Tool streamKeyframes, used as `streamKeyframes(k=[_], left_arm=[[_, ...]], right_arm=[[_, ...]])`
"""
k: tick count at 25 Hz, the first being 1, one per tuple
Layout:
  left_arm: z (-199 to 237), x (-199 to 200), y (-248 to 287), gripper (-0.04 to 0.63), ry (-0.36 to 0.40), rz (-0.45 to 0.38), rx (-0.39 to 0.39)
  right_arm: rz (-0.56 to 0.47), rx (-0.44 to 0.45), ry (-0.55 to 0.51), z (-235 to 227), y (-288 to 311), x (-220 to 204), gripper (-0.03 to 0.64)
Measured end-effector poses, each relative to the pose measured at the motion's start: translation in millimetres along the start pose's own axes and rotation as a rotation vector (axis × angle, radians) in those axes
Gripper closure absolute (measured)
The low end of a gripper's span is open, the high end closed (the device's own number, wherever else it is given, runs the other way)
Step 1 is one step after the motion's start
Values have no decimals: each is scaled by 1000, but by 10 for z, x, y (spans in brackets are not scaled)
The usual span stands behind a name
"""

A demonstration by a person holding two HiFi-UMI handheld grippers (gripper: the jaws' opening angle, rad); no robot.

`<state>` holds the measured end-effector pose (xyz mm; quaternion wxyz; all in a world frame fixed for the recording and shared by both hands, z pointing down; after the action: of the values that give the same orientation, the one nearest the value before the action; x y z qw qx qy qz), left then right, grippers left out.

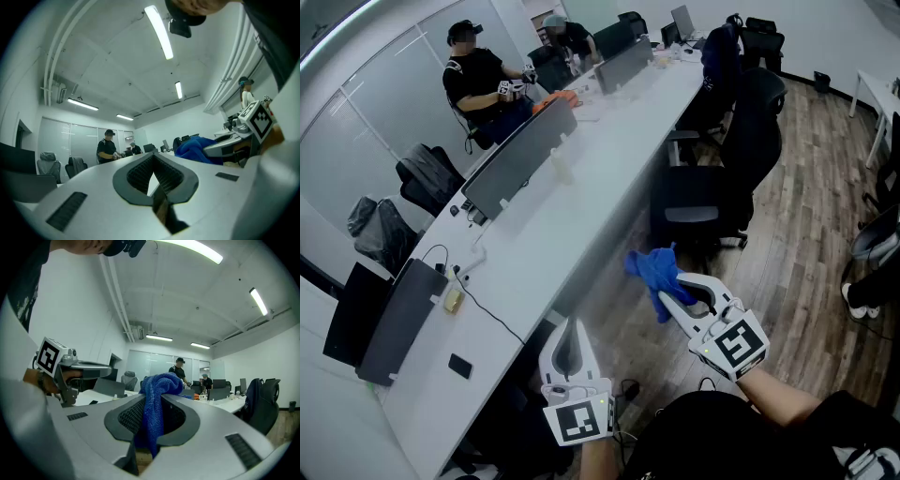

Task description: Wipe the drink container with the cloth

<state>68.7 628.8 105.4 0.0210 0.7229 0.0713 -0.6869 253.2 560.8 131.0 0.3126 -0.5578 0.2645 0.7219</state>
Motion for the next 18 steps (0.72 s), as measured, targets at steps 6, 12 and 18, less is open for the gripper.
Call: streamKeyframes(k=[6, 12, 18], left_arm=[[-52, -21, 103, 592, -1, -2, -6], [-98, -142, 100, 592, -12, 23, 4], [-233, -352, 124, 592, -23, 83, 31]], right_arm=[[-9, 0, -7, -80, 40, -27, 552], [12, 3, 11, -159, -18, -100, 552], [26, 9, 36, -358, -224, -392, 552]])
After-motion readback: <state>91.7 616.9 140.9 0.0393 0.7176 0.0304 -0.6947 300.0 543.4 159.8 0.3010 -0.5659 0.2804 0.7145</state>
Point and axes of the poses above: the fingertips, and each gripper's own axes: y forward along the fingers, z to its left, x out of its top, the point moved 5 cm from there along -y, backward along the fingers, and after that the axes turned 8 degrees about -y, right-handed, at the moved point
